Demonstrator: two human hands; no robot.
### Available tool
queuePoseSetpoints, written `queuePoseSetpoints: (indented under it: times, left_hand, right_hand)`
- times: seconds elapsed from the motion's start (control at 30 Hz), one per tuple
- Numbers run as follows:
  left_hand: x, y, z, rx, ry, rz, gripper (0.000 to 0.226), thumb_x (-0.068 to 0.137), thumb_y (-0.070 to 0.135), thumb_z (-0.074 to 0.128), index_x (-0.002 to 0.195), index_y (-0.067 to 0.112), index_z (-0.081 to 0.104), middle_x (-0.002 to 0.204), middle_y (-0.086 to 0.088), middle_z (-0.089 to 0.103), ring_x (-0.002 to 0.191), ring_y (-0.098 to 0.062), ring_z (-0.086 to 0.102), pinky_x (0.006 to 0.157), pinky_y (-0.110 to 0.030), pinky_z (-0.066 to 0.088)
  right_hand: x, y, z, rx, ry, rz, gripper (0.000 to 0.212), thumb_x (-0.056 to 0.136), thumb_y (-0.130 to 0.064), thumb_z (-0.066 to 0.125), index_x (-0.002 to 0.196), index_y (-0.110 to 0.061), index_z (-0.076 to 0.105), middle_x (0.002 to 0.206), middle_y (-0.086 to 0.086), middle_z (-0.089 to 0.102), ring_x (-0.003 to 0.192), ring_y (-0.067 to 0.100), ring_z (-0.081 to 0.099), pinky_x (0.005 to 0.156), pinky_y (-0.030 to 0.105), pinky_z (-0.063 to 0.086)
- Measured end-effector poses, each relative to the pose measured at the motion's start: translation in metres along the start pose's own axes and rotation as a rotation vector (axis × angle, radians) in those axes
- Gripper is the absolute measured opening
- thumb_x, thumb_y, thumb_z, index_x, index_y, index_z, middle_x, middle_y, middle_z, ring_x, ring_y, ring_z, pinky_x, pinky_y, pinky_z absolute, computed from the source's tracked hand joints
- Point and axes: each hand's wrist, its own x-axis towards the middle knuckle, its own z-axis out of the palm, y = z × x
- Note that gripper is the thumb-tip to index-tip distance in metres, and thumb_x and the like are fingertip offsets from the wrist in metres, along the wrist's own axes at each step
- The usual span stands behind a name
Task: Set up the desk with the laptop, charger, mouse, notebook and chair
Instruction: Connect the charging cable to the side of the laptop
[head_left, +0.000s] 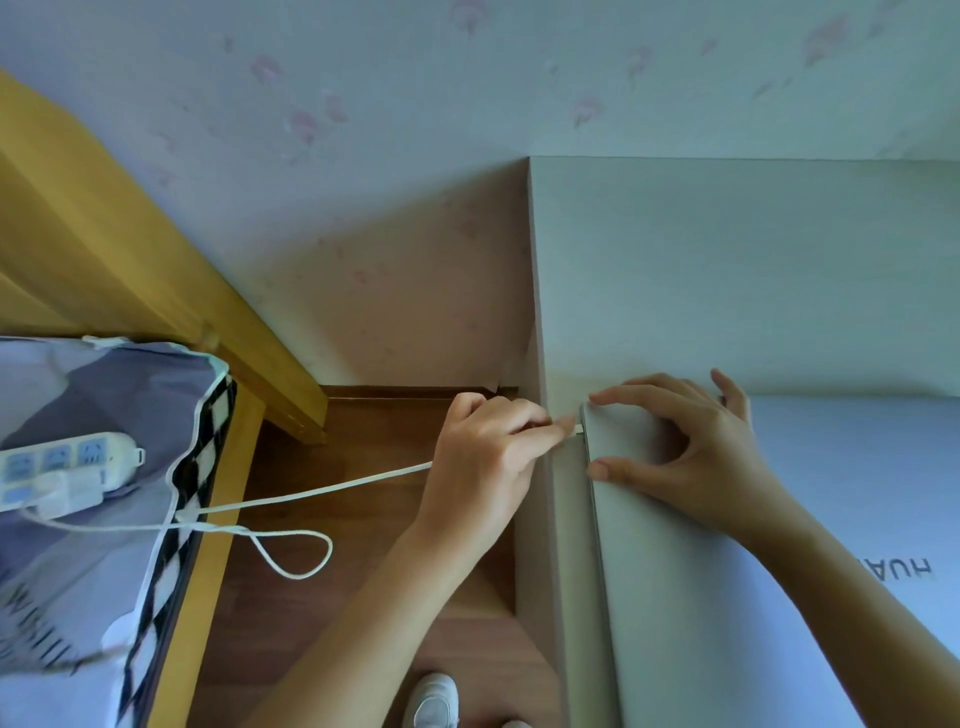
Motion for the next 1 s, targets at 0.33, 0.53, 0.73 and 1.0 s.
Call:
queuePoseSetpoints:
  times: [0.33, 0.53, 0.73, 1.0]
  left_hand:
    - [0.007, -0.004, 0.001, -0.005, 0.037, 0.025, 0.030, 0.077, -0.004, 0.076, 0.098, 0.017, 0.075, 0.079, 0.004, 0.072, 0.066, -0.019, 0.064, 0.071, -0.034, 0.033]
    - [0.003, -0.007, 0.006, 0.042, 0.122, 0.022, 0.022, 0.076, 0.004, 0.078, 0.089, 0.022, 0.077, 0.079, 0.009, 0.072, 0.077, -0.015, 0.068, 0.095, -0.052, 0.038]
    - [-0.005, -0.015, 0.010, 0.033, 0.138, 0.090, 0.025, 0.080, -0.003, 0.072, 0.093, 0.017, 0.078, 0.082, 0.001, 0.071, 0.069, -0.017, 0.066, 0.097, -0.058, 0.041]
    - [-0.006, -0.017, 0.015, 0.043, 0.163, 0.140, 0.023, 0.086, -0.005, 0.066, 0.097, 0.012, 0.077, 0.083, -0.005, 0.071, 0.059, -0.018, 0.060, 0.095, -0.050, 0.047]
  right_hand:
    - [0.006, -0.002, -0.001, 0.153, -0.025, 0.085, 0.060, 0.041, -0.072, 0.067, 0.084, -0.041, 0.038, 0.096, -0.021, 0.060, 0.094, -0.002, 0.056, 0.116, 0.039, 0.001]
    - [0.005, -0.004, -0.004, 0.164, -0.045, 0.088, 0.061, 0.042, -0.071, 0.069, 0.083, -0.040, 0.036, 0.100, -0.021, 0.061, 0.101, 0.003, 0.056, 0.114, 0.036, 0.000]
    - [0.011, -0.004, -0.007, 0.189, -0.120, 0.096, 0.069, 0.035, -0.077, 0.068, 0.081, -0.037, 0.034, 0.096, -0.019, 0.059, 0.093, -0.004, 0.054, 0.116, 0.045, 0.000]
    - [0.006, -0.010, -0.010, 0.100, -0.125, 0.066, 0.052, 0.054, -0.077, 0.061, 0.089, -0.042, 0.045, 0.101, -0.020, 0.061, 0.100, 0.002, 0.056, 0.116, 0.041, 0.002]
